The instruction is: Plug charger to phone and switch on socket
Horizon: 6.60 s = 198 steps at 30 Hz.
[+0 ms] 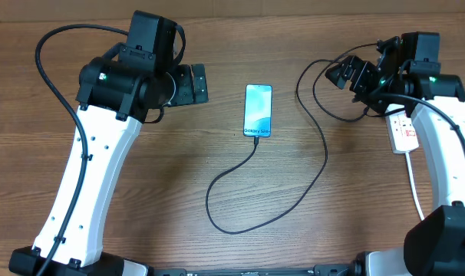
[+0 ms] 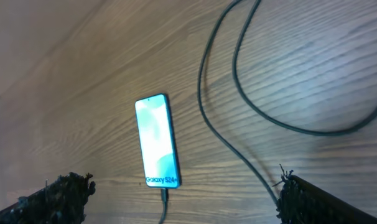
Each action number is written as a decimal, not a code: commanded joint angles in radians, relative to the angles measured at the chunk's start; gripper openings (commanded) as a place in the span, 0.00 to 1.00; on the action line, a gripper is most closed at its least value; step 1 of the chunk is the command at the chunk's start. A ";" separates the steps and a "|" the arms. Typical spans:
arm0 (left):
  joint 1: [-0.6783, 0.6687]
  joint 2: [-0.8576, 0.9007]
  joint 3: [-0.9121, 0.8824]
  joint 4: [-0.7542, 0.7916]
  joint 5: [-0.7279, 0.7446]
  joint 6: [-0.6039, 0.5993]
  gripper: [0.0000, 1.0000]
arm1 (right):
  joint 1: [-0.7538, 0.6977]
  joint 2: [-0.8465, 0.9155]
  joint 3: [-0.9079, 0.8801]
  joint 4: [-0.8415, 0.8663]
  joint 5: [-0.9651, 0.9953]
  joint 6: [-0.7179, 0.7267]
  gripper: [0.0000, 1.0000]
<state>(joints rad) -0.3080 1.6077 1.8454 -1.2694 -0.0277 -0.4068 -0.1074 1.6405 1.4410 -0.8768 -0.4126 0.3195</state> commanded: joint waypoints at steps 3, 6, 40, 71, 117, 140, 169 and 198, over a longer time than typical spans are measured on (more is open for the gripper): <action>-0.006 -0.003 0.003 -0.002 -0.013 0.030 1.00 | -0.063 0.089 0.222 -0.098 0.046 -0.006 1.00; -0.006 -0.003 0.003 -0.002 -0.013 0.030 1.00 | -0.118 0.141 0.320 -0.146 0.046 -0.005 1.00; -0.006 -0.003 0.003 -0.002 -0.013 0.030 1.00 | -0.477 0.438 0.345 -0.086 -0.010 -0.130 1.00; -0.006 -0.003 0.003 -0.002 -0.013 0.030 1.00 | -0.394 0.449 0.177 0.064 0.069 -0.108 1.00; -0.006 -0.003 0.003 -0.002 -0.013 0.030 1.00 | -0.369 0.449 0.050 0.181 0.003 -0.089 1.00; -0.006 -0.003 0.003 -0.002 -0.013 0.030 1.00 | -0.290 0.449 0.050 0.142 -0.033 -0.088 1.00; -0.006 -0.003 0.003 -0.002 -0.013 0.030 1.00 | -0.354 0.449 0.079 0.215 0.018 -0.128 1.00; -0.006 -0.003 0.003 -0.002 -0.013 0.030 1.00 | -0.359 0.449 0.108 0.159 0.072 -0.127 1.00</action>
<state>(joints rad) -0.3080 1.6077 1.8454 -1.2713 -0.0277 -0.4068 -0.4648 2.0785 1.5204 -0.7021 -0.3473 0.1902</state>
